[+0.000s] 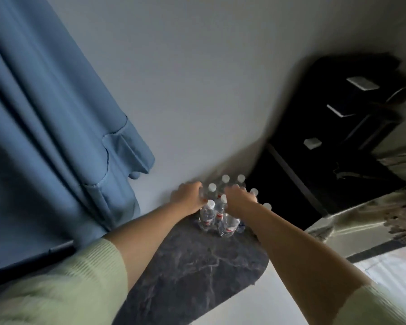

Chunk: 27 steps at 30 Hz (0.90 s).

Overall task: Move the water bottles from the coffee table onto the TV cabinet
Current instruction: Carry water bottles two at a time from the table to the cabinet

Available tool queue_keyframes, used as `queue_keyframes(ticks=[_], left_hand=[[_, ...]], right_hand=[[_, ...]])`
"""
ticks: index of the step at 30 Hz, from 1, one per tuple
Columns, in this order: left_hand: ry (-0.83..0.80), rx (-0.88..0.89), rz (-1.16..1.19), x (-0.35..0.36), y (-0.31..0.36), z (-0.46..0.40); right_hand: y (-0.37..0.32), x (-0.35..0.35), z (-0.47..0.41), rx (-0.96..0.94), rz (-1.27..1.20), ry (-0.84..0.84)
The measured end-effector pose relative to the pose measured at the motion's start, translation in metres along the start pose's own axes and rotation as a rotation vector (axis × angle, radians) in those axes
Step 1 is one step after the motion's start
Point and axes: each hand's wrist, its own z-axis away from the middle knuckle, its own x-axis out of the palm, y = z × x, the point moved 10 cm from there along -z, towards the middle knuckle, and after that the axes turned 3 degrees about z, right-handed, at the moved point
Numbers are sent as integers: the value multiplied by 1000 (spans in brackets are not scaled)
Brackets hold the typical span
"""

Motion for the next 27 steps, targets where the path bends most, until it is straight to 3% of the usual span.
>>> queue_keyframes(ticks=[5,13,19,27], left_hand=[[122,-143,-70,-30,-6,28],[247,-357,-45,-16,-10,106],[429,-597,-5,-40,-67,230],[627,-1050,69,-27,-135,466]], right_hand=[[-10,-31,4,-160,1,130],[-45,-35,39,-420,101,172],[-155,-36,104,-761,149,195],[-315,-4,274,-1227,264,244]])
